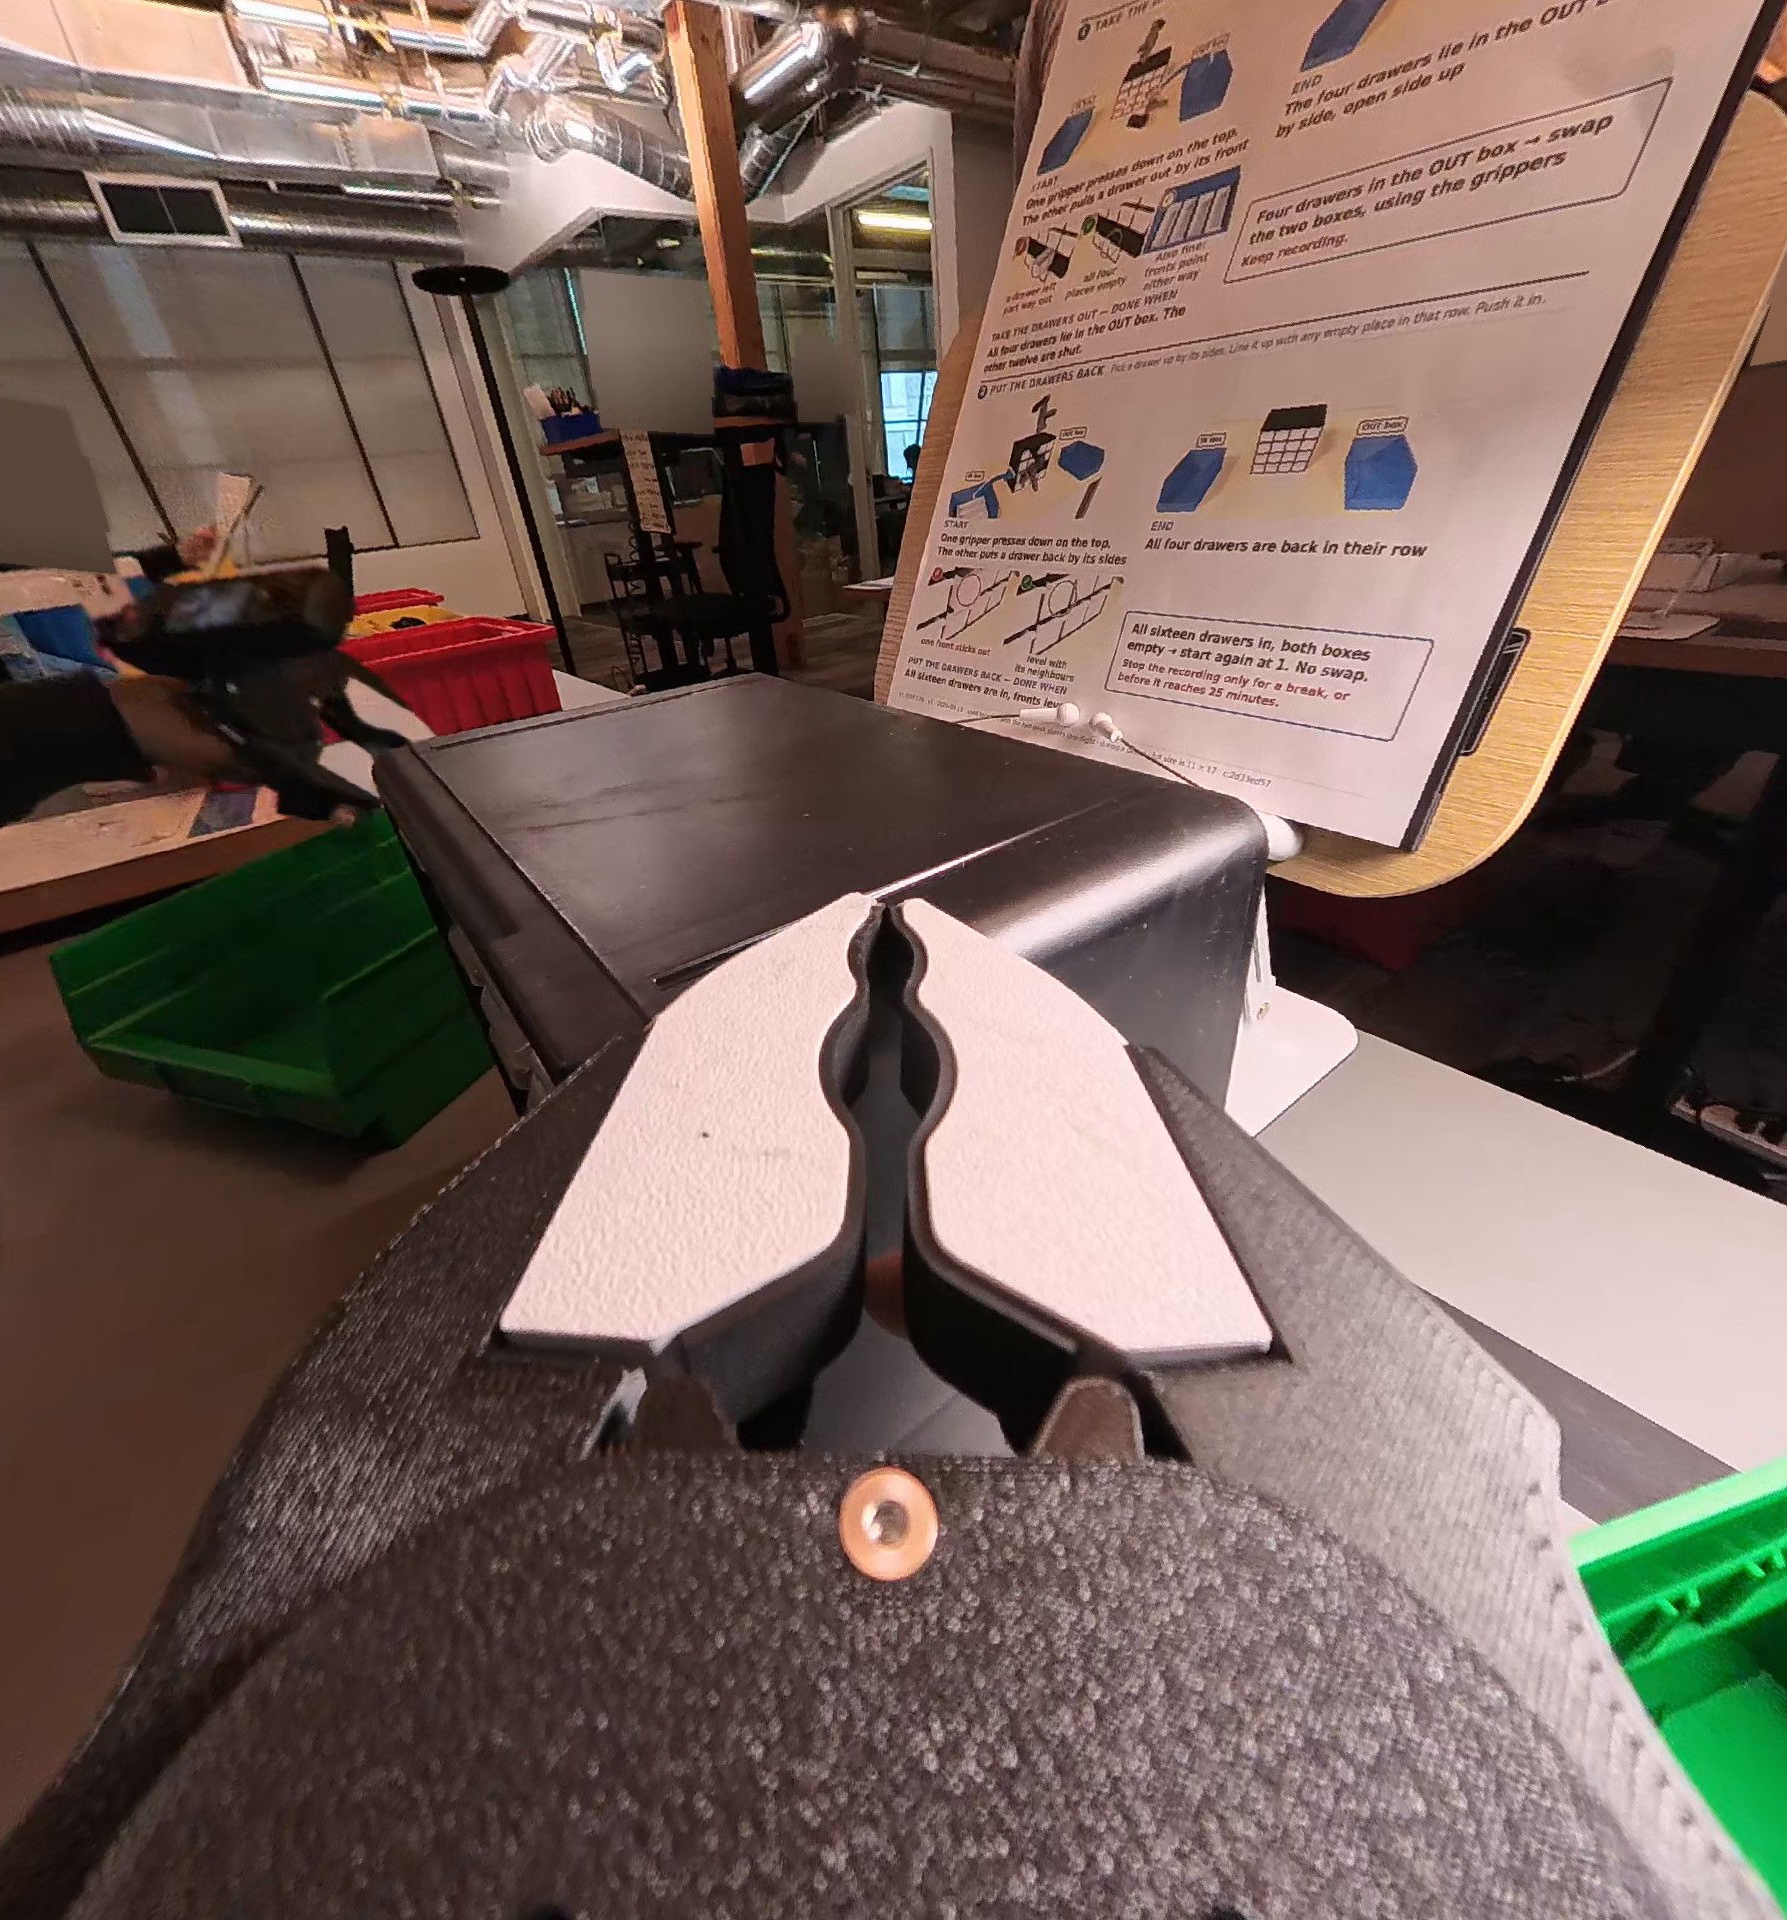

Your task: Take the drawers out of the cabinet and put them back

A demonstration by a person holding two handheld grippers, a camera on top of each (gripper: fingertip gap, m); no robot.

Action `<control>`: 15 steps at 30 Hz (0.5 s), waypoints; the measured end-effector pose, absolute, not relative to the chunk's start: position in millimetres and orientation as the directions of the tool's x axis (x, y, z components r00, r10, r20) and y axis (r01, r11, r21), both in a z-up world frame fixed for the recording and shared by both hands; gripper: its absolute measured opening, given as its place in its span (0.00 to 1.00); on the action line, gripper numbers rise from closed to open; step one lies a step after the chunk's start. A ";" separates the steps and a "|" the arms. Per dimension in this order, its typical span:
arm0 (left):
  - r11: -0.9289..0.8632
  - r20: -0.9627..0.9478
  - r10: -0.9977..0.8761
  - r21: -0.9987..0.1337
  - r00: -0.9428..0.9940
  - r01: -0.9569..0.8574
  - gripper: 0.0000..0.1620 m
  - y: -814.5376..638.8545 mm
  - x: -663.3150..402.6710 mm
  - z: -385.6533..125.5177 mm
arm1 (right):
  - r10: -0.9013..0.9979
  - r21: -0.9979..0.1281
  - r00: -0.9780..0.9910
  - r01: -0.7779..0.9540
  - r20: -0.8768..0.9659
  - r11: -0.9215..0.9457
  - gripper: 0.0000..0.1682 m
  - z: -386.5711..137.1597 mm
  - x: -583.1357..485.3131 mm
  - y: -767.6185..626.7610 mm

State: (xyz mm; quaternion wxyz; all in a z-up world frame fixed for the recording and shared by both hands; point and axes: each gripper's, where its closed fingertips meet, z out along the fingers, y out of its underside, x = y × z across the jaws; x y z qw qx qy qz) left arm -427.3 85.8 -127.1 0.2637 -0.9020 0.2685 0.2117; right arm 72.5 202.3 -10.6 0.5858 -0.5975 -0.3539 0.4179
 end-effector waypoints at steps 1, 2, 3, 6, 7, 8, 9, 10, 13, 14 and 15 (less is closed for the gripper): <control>-0.744 -0.536 -0.411 -0.270 0.737 -0.611 0.16 81.2 -439.9 -140.3 | 0.914 -0.995 0.397 -0.071 -0.089 -0.067 0.00 -10.5 72.5 202.3; -0.761 -0.547 -0.449 -0.181 0.707 -0.623 0.16 77.3 -450.2 -151.3 | 0.915 -0.995 0.392 -0.076 -0.095 -0.071 0.00 -10.5 72.5 202.4; -0.764 -0.546 -0.493 -0.101 0.678 -0.637 0.16 73.4 -457.0 -161.5 | 0.917 -0.994 0.387 -0.083 -0.102 -0.076 0.00 -10.4 72.6 202.3; -0.732 -0.523 -0.621 0.118 0.585 -0.671 0.16 63.7 -469.7 -182.7 | 0.923 -0.990 0.364 -0.105 -0.125 -0.093 0.00 -10.3 72.7 202.3; -0.716 -0.511 -0.655 0.181 0.557 -0.675 0.16 60.8 -473.0 -186.2 | 0.924 -0.989 0.358 -0.111 -0.131 -0.097 0.00 -10.2 72.6 202.3; -0.694 -0.504 -0.687 0.242 0.524 -0.678 0.16 58.7 -476.7 -187.7 | 0.926 -0.989 0.354 -0.114 -0.134 -0.099 0.00 -10.2 72.7 202.3; -0.668 -0.490 -0.720 0.298 0.491 -0.682 0.16 56.5 -479.3 -189.1 | 0.926 -0.988 0.352 -0.114 -0.134 -0.099 0.00 -10.2 72.7 202.2; -0.641 -0.471 -0.749 0.342 0.466 -0.687 0.16 54.2 -480.6 -191.0 | 0.927 -0.989 0.351 -0.114 -0.133 -0.099 0.00 -10.2 72.6 202.2; -0.540 -0.423 -0.830 0.447 0.364 -0.713 0.16 51.3 -481.1 -196.6 | 0.928 -0.989 0.350 -0.112 -0.130 -0.096 0.00 -10.2 72.6 202.2; -0.504 -0.405 -0.853 0.478 0.328 -0.720 0.16 50.4 -481.1 -199.1 | 0.928 -0.989 0.349 -0.113 -0.131 -0.097 0.00 -10.2 72.6 202.2; -0.472 -0.394 -0.871 0.509 0.292 -0.720 0.16 50.0 -482.4 -200.8 | 0.928 -0.989 0.348 -0.115 -0.132 -0.098 0.00 -10.2 72.6 202.2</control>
